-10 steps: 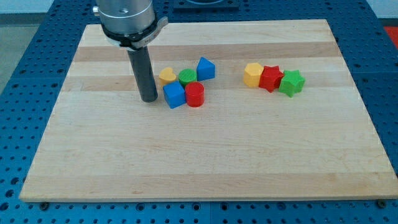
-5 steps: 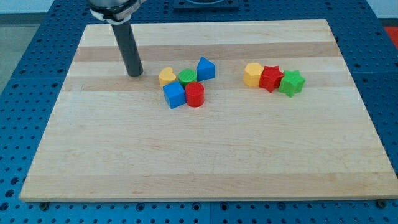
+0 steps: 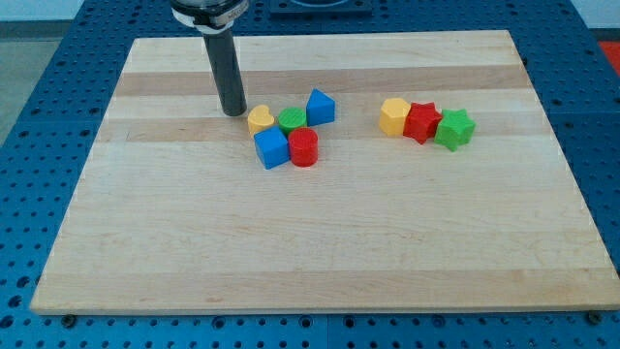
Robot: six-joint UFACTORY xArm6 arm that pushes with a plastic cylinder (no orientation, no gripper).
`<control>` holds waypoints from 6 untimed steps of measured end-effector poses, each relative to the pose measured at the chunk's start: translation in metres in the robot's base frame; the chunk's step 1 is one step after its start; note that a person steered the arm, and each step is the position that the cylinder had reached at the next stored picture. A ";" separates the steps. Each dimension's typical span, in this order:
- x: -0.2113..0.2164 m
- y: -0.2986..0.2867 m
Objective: Nudge the yellow heart a bit down
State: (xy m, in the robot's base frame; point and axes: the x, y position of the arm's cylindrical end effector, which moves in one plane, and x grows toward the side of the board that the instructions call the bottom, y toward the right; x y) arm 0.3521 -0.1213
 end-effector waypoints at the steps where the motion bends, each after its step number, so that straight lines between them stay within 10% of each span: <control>1: 0.001 0.002; 6: 0.014 0.019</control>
